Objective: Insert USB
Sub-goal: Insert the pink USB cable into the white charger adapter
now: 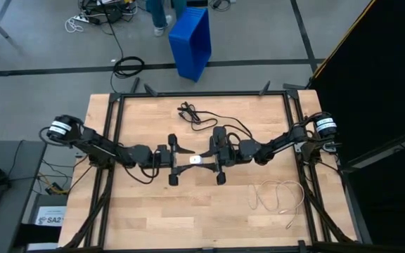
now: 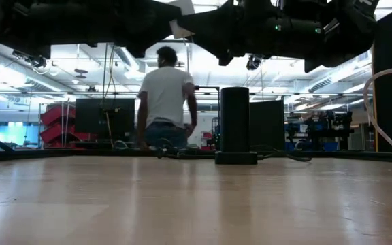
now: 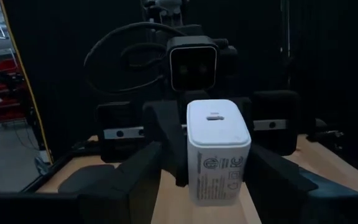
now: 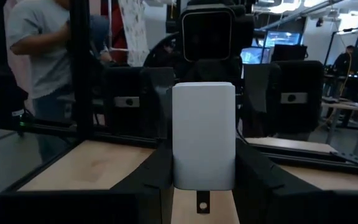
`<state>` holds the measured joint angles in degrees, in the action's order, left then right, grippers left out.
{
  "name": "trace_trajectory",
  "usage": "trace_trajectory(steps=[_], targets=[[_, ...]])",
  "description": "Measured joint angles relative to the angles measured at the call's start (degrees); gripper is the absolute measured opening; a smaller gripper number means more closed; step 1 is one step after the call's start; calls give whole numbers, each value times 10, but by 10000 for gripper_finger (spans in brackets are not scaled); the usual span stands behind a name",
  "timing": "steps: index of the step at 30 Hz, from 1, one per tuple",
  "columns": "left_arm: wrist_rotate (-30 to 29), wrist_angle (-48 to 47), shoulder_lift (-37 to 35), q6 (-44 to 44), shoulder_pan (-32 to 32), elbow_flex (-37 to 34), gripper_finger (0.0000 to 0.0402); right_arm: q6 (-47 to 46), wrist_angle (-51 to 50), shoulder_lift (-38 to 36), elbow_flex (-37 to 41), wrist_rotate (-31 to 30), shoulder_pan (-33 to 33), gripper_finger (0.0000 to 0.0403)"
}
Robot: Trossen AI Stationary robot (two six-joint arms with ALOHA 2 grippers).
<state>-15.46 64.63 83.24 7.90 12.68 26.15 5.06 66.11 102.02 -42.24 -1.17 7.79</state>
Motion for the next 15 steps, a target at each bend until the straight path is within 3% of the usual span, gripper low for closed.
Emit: trace_trajectory(steps=[9, 15], targets=[[1, 3, 0, 0, -3, 0, 189, 0, -2, 0, 0, -1, 0, 87], [3, 5, 0, 0, -3, 0, 96, -3, -2, 0, 0, -4, -2, 87]])
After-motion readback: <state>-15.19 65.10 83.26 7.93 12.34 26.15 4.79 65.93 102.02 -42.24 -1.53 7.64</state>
